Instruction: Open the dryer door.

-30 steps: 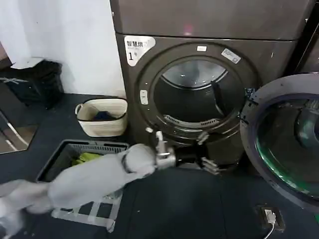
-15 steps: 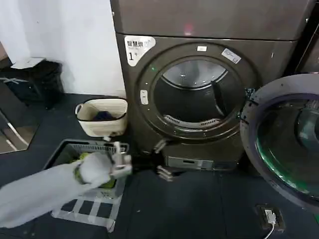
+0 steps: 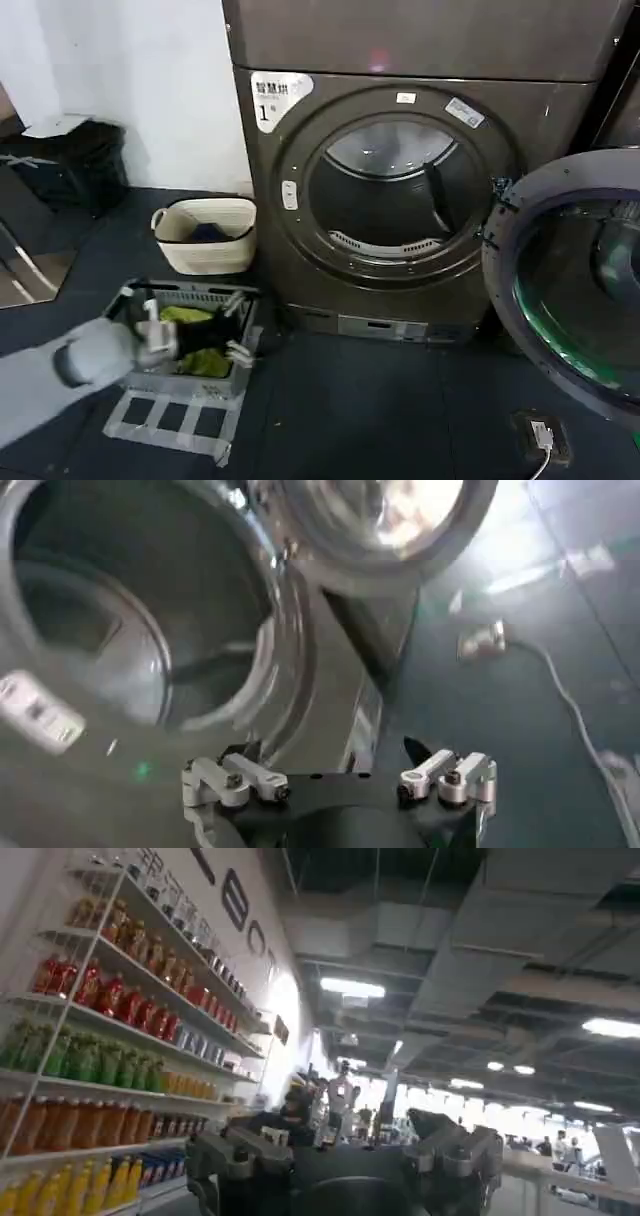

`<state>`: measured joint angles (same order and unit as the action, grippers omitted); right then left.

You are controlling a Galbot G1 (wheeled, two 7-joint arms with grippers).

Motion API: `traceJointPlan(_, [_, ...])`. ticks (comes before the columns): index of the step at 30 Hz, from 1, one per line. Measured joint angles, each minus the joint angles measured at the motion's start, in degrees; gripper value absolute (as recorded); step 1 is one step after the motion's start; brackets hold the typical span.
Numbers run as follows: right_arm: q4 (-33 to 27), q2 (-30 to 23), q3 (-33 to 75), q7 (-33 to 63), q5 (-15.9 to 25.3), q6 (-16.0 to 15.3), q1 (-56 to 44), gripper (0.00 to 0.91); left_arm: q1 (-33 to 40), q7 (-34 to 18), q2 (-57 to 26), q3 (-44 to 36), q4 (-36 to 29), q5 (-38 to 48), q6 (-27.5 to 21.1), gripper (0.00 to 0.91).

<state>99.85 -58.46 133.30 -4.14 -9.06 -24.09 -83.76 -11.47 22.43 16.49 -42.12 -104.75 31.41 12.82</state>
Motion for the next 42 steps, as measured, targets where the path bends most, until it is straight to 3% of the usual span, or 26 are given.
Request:
traceJointPlan(11, [-0.3, -0.2, -1.4, -0.1, 0.4, 0.3, 1.6, 0.907, -8.2, 0.3, -9.1, 8.4, -0.3, -1.3, -1.2, 0.907])
traceJointPlan(21, [-1.3, -0.1, -1.0, -0.3, 0.9, 1.2, 1.3, 0.907, -10.6, 1.0, -13.8, 8.4, 2.7, -2.5, -0.7, 0.907])
traceJointPlan(42, [-1.7, 0.0, -0.9, -0.6, 1.1, 1.5, 1.0, 0.907, -11.7, 2.5, -15.8, 7.6, 7.5, -5.5, -0.7, 0.907])
